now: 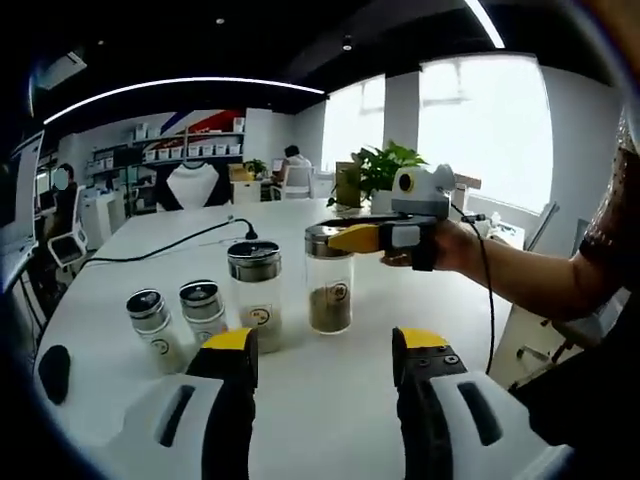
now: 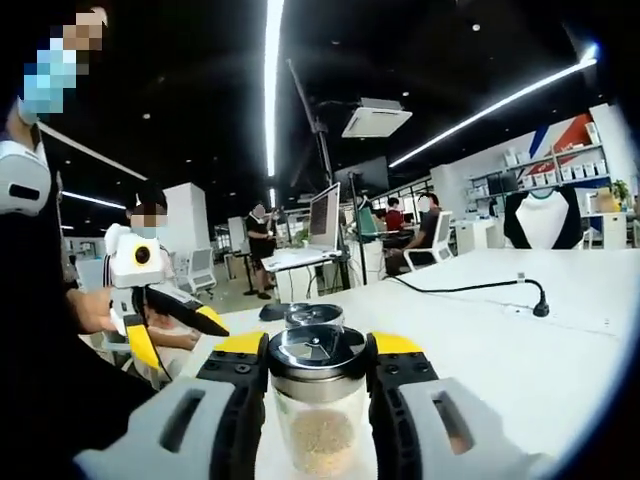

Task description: Rotate the seasoning bottle until the label or dispensing opening points toward the visible target arrow and the bottle remains upright within the marked orientation range

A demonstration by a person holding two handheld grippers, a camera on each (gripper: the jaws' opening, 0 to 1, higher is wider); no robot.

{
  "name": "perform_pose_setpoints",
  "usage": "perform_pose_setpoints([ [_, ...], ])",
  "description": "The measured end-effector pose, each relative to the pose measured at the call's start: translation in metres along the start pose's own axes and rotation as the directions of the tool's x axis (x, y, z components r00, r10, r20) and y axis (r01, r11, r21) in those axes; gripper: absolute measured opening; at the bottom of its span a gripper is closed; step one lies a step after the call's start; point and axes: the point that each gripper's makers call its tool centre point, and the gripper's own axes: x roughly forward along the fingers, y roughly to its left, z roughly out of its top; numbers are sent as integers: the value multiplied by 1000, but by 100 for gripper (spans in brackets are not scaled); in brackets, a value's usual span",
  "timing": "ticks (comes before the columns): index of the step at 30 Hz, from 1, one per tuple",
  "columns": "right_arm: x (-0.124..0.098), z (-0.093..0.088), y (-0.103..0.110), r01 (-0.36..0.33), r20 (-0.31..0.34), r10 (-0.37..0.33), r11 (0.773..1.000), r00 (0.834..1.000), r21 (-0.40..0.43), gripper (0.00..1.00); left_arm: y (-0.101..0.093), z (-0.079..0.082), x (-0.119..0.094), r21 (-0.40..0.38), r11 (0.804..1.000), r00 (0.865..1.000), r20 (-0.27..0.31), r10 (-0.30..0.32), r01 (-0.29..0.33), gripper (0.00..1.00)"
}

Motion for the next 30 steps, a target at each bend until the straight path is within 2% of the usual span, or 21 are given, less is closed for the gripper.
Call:
perform_pose_setpoints([
  [8, 10, -7, -7, -29, -20, 28, 998, 999, -50, 36, 3, 2, 5, 2, 1000, 1000, -7, 8, -8, 58],
  [11, 11, -7, -4, -58, -17, 56, 994, 998, -88, 36, 6, 2, 6, 4, 1000, 1000, -11, 12, -12, 58],
  [14, 12, -13, -1, -84, -47, 78, 987, 996, -138, 36, 8, 2, 6, 0, 1000, 1000, -13, 18, -18, 57],
  [17, 11, -10, -1, -97, -23, 95, 983, 995, -153, 36, 8, 2, 6, 0, 1000, 1000, -14, 18, -18, 57],
  [25, 10, -8, -8, -98, 9, 99, 991, 995, -87, 37, 9, 4, 5, 2, 1000, 1000, -14, 22, -22, 57],
  [28, 7, 7, -7, -96, 79, 100, 994, 992, -52, 37, 10, 6, 4, 5, 1000, 1000, -10, 26, -26, 57],
  [30, 5, 10, -7, -88, 71, 92, 995, 993, -56, 36, 10, 8, 3, 4, 1000, 1000, -4, 29, -29, 57],
])
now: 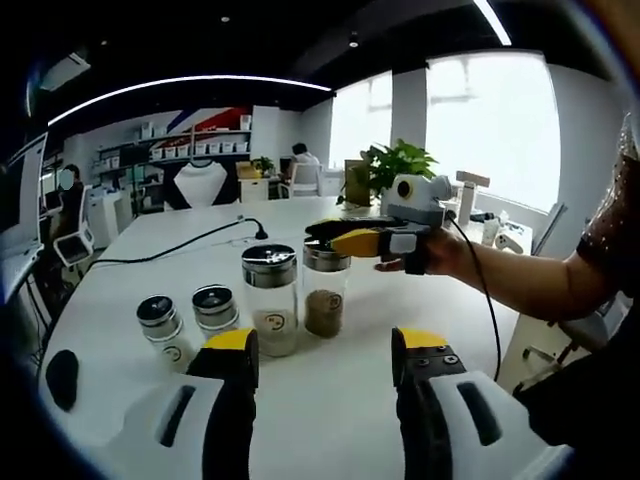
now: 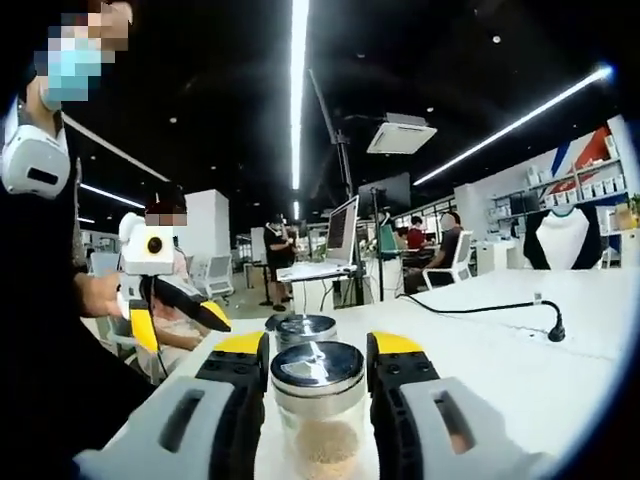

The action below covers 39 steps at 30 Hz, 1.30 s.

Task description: Rotate the seasoning bottle until the label or dispensing opening points toward the visible target arrow and the bottle remains upright within the marked orientation range

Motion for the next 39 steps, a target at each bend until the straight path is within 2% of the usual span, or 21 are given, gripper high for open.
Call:
perform_pose_setpoints([
  [2, -1, -1, -4, 43, -39, -43, 999, 998, -16, 36, 0, 0, 0, 2, 1000, 1000, 0, 5, -5, 57],
  [4, -1, 1, 0, 52, -37, -52, 999, 998, -9, 36, 0, 0, 0, 1, 1000, 1000, -1, 8, -8, 58],
  [8, -8, 8, 6, 138, -33, -139, 990, 990, -25, 38, 1, -1, -1, 1, 1000, 1000, 1, 21, -21, 59],
  [13, -16, 8, 23, 194, -45, -195, 980, 980, -36, 37, 2, -4, -6, 17, 999, 999, 5, 37, -37, 61],
  [16, -21, 14, 32, 262, -35, -264, 963, 964, -56, 40, 6, -8, -10, 14, 999, 999, 1, 51, -51, 64],
  [18, -25, 19, 41, 313, -23, -315, 948, 949, -65, 48, 9, -13, -14, -5, 998, 998, -5, 63, -63, 68],
  [19, -28, 20, 44, 356, -30, -359, 931, 933, -86, 53, 9, -14, -15, -9, 998, 998, -5, 65, -65, 70],
  [22, -30, 12, 56, 433, -77, -438, 898, 896, -74, 68, 15, -21, -24, -18, 995, 995, -10, 100, -100, 70],
  [23, -32, 7, 59, 480, -103, -486, 874, 868, -78, 73, 17, -22, -27, -18, 993, 994, -9, 112, -113, 70],
  [25, -36, -4, 62, 551, -149, -554, 832, 819, -65, 76, 24, -25, -34, 7, 988, 988, -18, 156, -156, 70],
  [27, -47, -24, 63, 651, -243, -646, 756, 724, -69, 72, 32, -26, -40, 30, 979, 979, -16, 204, -203, 68],
  [28, -55, -36, 65, 703, -304, -695, 704, 652, -100, 69, 37, -28, -45, 33, 972, 972, -16, 233, -232, 67],
  [29, -53, -42, 69, 702, -326, -697, 701, 639, -123, 68, 41, -30, -48, 32, 968, 968, -24, 251, -250, 66],
  [30, -46, -45, 75, 712, -311, -705, 693, 638, -110, 70, 44, -32, -51, 21, 963, 963, -24, 268, -267, 65],
  [31, -41, -45, 79, 715, -291, -707, 692, 644, -101, 76, 46, -32, -53, 9, 962, 962, -12, 272, -272, 65],
  [32, -34, -45, 83, 723, -259, -714, 687, 650, -80, 86, 47, -34, -56, -4, 960, 960, -15, 280, -280, 66],
  [34, -30, -44, 90, 743, -241, -739, 663, 630, -90, 96, 50, -36, -59, -2, 955, 955, -17, 296, -296, 69],
  [35, -31, -44, 92, 747, -241, -744, 658, 623, -100, 97, 51, -36, -62, -4, 951, 951, -10, 310, -310, 72],
  [37, -37, -37, 93, 774, -210, -778, 622, 592, -121, 95, 53, -35, -68, -14, 944, 944, 4, 330, -330, 77],
  [39, -38, -32, 95, 782, -193, -783, 615, 591, -99, 95, 56, -32, -74, -17, 936, 935, 34, 353, -352, 80],
])
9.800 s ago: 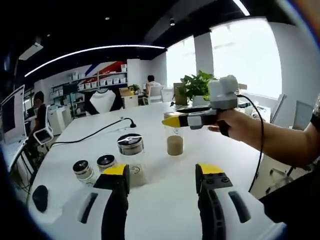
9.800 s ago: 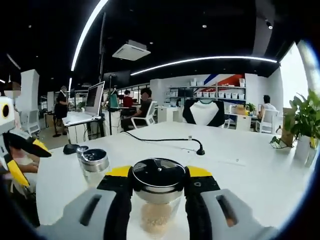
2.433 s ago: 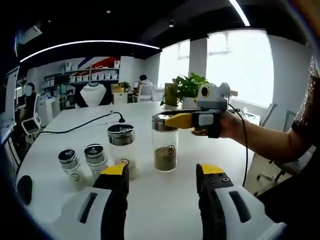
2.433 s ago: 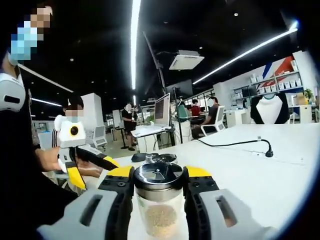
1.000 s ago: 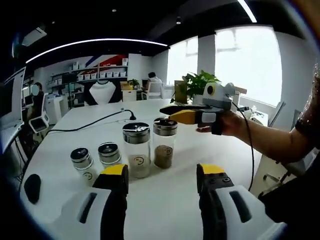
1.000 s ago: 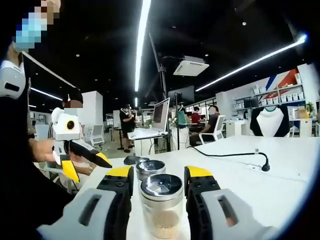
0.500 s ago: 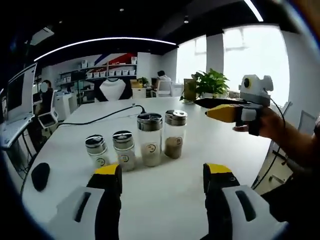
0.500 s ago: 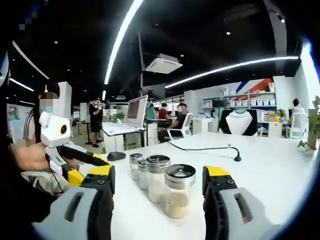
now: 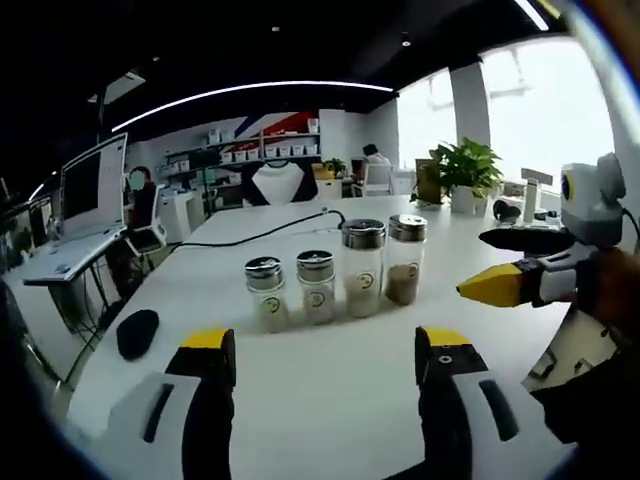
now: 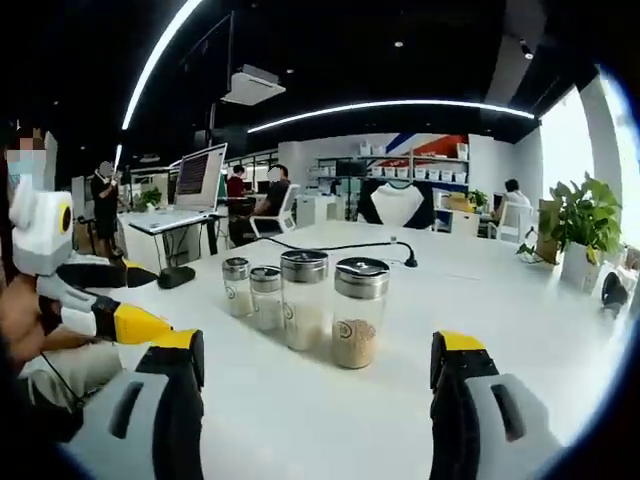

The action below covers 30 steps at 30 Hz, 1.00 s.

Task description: Rotate the seasoning bottle until the label or dispensing opening points toward the visible target arrow and the bottle remains upright within the marked orientation range

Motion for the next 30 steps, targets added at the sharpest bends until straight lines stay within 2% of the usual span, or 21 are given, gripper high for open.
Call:
perform_pose_setpoints([
  [2, -1, -1, 2, -1, -9, 1, 1000, 1000, -3, 95, 1, 0, -4, -6, 1000, 1000, 10, 9, -9, 79],
  [4, -4, -7, 8, -9, -44, 8, 1000, 999, -29, 93, 2, 1, -7, -8, 1000, 999, 23, 22, -22, 79],
  [8, -7, -8, 18, -21, -38, 20, 1000, 999, -15, 91, -3, 0, -11, -3, 1000, 999, 28, 29, -29, 79],
  [15, -12, -10, 18, -15, -45, 15, 1000, 999, -3, 87, -2, 3, -14, 1, 999, 999, 30, 46, -46, 78],
  [23, -14, -16, 16, -23, -58, 25, 1000, 998, 21, 83, -13, 3, -10, 16, 1000, 1000, 20, 16, -17, 76],
  [30, -15, -15, 16, -30, -52, 31, 999, 998, 30, 82, -11, 3, -11, 14, 1000, 1000, 17, 19, -19, 76],
])
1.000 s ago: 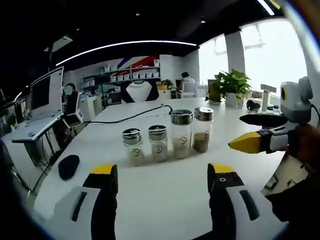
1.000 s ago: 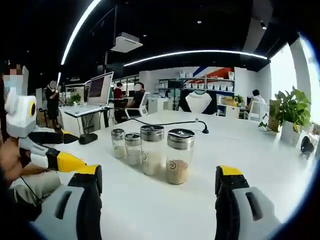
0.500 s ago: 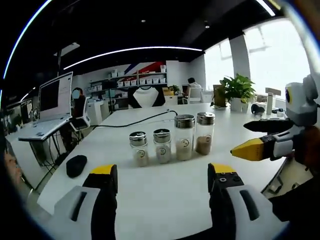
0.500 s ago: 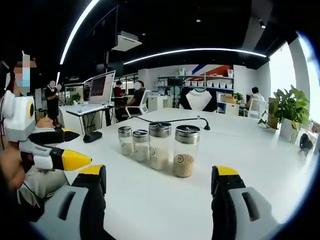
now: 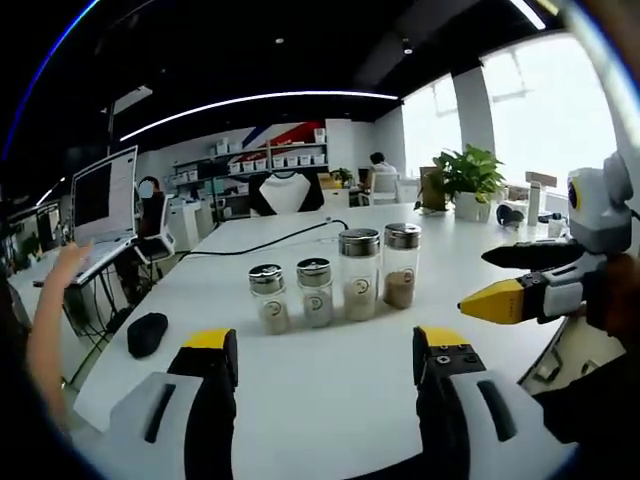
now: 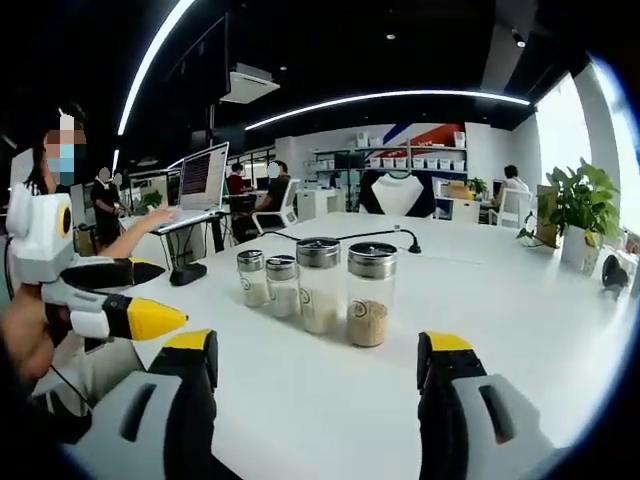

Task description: Rotate the seasoning bottle until the label or dispensing opening points toward the visible target arrow and the bottle remains upright within the marked orientation range

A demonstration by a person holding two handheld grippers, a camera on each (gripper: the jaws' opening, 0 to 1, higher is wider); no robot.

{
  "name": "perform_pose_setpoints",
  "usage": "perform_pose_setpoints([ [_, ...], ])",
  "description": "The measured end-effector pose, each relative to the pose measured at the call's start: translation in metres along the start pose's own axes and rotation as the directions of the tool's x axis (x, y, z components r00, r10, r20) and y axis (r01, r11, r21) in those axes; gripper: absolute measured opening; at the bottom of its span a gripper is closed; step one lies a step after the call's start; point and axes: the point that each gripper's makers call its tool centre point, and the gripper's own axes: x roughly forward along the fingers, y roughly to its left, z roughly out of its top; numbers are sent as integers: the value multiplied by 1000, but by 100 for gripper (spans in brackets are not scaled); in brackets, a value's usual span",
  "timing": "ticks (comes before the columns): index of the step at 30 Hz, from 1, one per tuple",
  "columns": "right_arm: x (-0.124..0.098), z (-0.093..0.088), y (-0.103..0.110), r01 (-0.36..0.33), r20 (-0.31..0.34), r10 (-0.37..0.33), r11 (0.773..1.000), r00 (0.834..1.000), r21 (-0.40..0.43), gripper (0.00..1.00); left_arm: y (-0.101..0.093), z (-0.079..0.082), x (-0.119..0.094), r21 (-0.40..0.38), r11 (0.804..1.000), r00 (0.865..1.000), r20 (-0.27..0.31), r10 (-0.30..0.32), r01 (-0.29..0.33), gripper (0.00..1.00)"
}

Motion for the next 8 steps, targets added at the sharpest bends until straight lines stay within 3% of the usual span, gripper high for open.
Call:
perform_pose_setpoints([
  [8, 0, 2, 1, -3, 4, 3, 1000, 1000, -2, 81, 1, 1, -1, 3, 1000, 1000, -1, 4, -4, 76],
])
